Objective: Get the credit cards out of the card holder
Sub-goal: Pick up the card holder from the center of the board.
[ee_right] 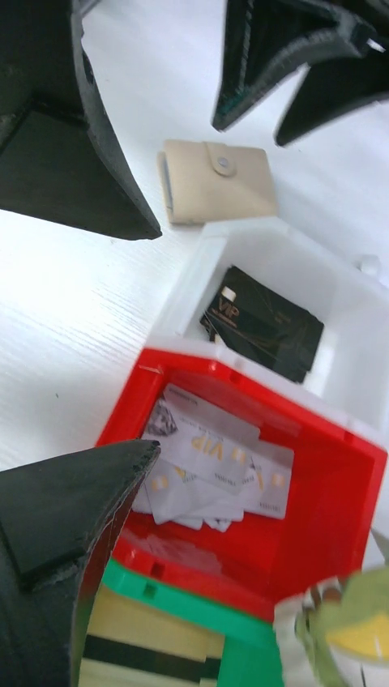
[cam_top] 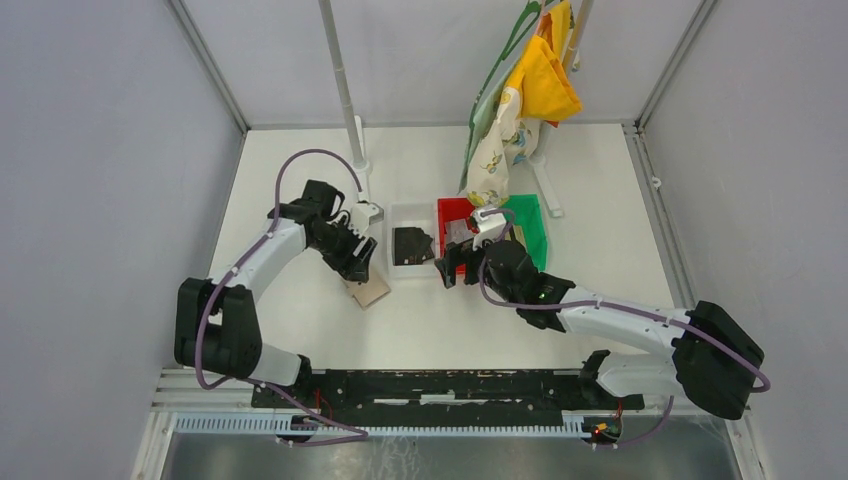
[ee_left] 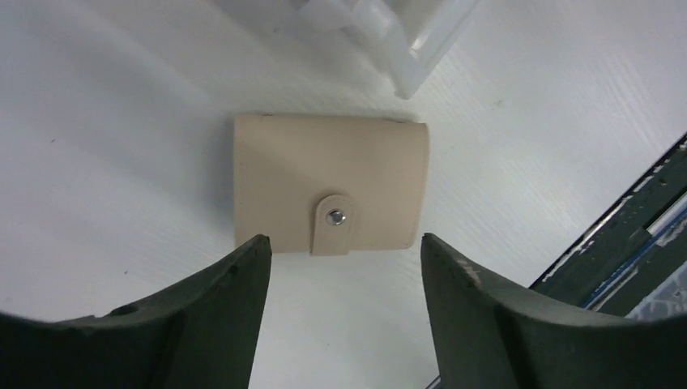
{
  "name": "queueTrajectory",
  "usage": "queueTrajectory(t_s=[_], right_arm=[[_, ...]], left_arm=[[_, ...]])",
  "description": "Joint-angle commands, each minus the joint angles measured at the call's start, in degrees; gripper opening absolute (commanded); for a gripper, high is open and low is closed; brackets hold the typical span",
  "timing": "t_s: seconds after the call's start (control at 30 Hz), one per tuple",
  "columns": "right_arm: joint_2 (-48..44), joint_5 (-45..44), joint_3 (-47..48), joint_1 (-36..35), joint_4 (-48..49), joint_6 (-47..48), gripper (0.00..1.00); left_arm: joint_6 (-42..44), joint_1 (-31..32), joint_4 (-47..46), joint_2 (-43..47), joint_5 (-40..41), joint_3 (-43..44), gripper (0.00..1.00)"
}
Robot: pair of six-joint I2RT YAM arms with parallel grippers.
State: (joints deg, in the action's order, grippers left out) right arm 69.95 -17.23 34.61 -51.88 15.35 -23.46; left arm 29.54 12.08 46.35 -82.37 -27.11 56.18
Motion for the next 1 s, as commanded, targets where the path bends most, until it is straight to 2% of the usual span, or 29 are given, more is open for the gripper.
queueTrajectory(t_s=[0.0,0.1,0.23,0.37,0.6,0.73,0.97], right_arm=[[-1.18,0.58,0.85,-2.92,-0.1,1.58,0.98],[-0.96,0.23,0.99,-3.98,-0.39,1.69,0.98],[-1.18,0.3,0.67,-4.71,-0.42,1.61,0.98],[-1.34,0.62,0.29,-4.85,-0.1,1.46,0.98],[-0.53,1.0,-0.27,-5.06,0.5,1.39,0.98],[-0.35,0.9,-0.85,-5.06,0.64,1.01,0.98],[-0.09,0.71,-0.77,-5.07,0.7,0.87,0.98]], left_arm=[[-2.51,-1.67,-4.23,-2.6,7.26,0.34,0.82],[-3.19,-4.41,-5.6,-6.6,7.7,1.17,0.94],[-2.3,-7.48,-6.84,-11.1,7.45,1.33,0.95],[-1.16,-9.1,-5.25,-14.28,3.36,2.72,0.8],[-0.01,-9.4,-0.88,-17.31,-6.24,5.64,0.62],[1.16,-9.44,0.33,-17.76,-7.09,5.74,0.49],[1.91,-9.44,0.82,-17.27,-7.18,4.56,0.19]])
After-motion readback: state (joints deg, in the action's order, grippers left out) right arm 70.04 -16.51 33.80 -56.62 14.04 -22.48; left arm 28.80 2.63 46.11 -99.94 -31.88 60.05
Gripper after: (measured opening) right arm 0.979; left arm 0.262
